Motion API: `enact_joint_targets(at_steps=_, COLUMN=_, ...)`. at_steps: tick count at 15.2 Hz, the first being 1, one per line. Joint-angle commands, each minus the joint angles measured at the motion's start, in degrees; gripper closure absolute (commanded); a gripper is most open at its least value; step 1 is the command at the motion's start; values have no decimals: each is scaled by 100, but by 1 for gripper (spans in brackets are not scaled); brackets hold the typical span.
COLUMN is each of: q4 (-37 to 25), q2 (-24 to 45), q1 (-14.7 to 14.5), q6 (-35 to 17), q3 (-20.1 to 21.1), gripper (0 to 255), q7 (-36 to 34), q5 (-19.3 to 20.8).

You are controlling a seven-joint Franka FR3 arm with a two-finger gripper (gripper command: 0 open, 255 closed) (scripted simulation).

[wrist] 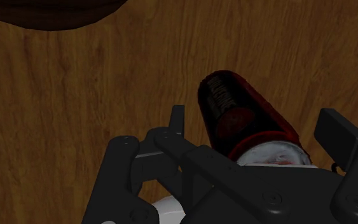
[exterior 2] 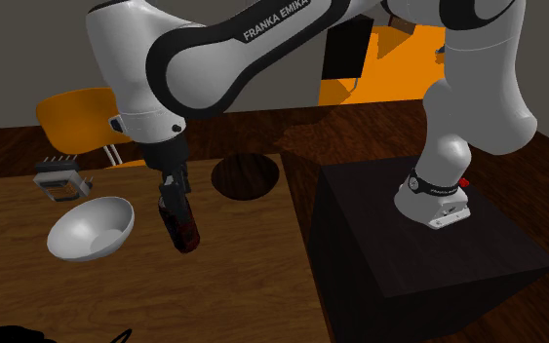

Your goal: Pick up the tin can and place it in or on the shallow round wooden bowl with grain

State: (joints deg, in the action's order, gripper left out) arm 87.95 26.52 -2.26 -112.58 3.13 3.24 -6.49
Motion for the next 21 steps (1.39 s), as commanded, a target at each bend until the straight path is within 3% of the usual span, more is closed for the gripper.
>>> enact_joint_targets(at_steps=1, q4=14, q2=11, q1=-3, q6=-28, q3=1, gripper=0, q7=-1, q5=0)
enact_joint_targets(at_steps=6, q4=13, q2=10, q1=-3, q6=-27, q3=1, gripper=0, q7=-1, q5=0)
enact_joint_targets(at_steps=7, q4=13, q2=10, q1=-3, q6=-27, q3=1, gripper=255, q7=-1, q5=0)
enact_joint_targets(at_steps=16, q4=13, q2=11, q1=-3, q6=-28, q3=1, gripper=255, q7=-1, q5=0)
enact_joint_targets(at_steps=21, q4=-218, q2=-92, q1=0, q6=305, q3=0, gripper=255, q7=-38, q5=9)
